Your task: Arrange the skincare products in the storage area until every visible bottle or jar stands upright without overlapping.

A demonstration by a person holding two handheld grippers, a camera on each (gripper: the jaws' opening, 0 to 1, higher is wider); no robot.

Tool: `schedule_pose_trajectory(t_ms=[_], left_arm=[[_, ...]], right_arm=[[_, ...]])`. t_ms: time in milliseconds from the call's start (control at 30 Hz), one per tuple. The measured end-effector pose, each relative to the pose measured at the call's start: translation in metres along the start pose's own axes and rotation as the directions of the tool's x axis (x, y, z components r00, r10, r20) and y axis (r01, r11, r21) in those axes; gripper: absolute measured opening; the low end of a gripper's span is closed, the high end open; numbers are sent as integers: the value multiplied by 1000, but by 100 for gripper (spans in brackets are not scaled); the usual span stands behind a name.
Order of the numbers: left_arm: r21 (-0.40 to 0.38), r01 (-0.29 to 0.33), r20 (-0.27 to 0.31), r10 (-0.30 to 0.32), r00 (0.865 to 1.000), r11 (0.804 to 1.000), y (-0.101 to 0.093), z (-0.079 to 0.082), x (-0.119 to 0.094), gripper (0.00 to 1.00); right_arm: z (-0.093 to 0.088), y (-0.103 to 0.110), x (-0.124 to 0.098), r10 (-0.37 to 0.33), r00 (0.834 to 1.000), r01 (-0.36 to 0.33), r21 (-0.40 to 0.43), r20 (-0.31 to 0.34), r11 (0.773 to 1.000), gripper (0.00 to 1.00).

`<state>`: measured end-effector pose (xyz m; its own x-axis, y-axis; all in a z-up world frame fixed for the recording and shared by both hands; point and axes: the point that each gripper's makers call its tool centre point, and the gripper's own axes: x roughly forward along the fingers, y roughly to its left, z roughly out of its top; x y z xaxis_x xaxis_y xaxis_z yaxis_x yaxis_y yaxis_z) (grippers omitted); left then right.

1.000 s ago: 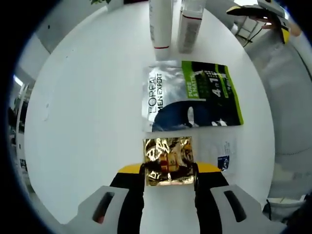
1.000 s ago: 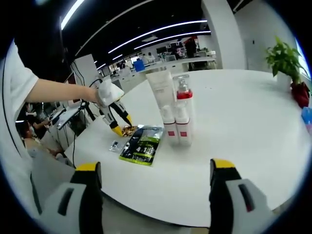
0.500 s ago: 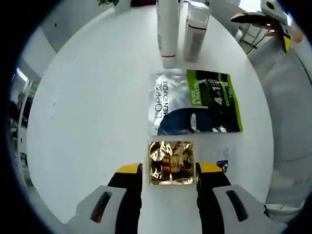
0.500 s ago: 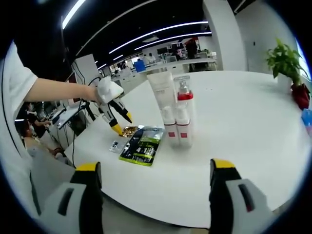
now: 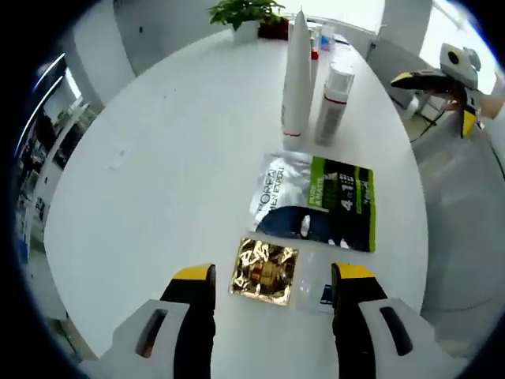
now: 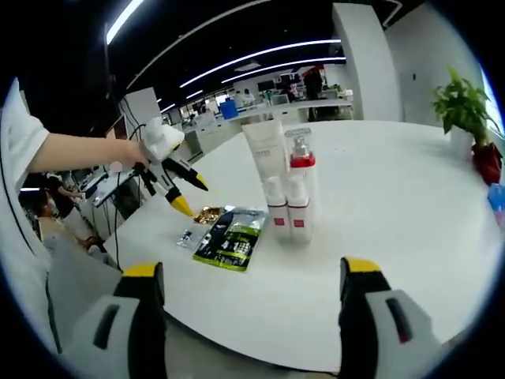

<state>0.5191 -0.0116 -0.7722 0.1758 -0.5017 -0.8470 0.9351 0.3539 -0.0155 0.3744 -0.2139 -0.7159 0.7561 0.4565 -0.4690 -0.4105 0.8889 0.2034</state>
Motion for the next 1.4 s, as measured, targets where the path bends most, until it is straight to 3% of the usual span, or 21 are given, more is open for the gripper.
schedule_pose_trajectory(t_ms=[100,267,433,567,700,867,1033,1200,1367,1400], left_arm=[[-55,-25,53,28,998,998,-7,0,-9,60],[-86,-55,70,62,996,995,-23,-14,-23,64],[-178,-84,120,107,987,980,-37,-24,-37,70],[-322,-77,215,152,965,944,-48,-24,-49,74],[-440,-87,282,229,932,894,-58,-28,-63,78],[-482,-116,283,280,917,868,-77,-43,-70,84],[-540,-122,304,328,895,833,-91,-52,-78,86],[-596,-119,335,381,862,794,-104,-59,-90,90],[-611,-120,354,405,843,783,-117,-66,-94,97],[-606,-125,350,405,845,785,-119,-68,-94,97]], right_arm=[[0,2,0,8,1000,-8,-9,0,1000,92],[-2,8,1,31,999,-32,-36,-16,999,93],[-3,12,2,43,999,-44,-72,-26,996,93],[-4,14,2,52,998,-54,-80,-28,995,93],[-3,16,1,58,998,-60,-88,-23,994,93],[-3,18,1,73,997,-74,-79,-21,994,93],[-5,20,2,85,996,-88,-87,-38,992,93],[-7,22,2,84,995,-89,-105,-49,990,93],[-6,22,2,81,995,-86,-108,-49,990,93],[-6,23,2,81,995,-86,-108,-50,990,93]])
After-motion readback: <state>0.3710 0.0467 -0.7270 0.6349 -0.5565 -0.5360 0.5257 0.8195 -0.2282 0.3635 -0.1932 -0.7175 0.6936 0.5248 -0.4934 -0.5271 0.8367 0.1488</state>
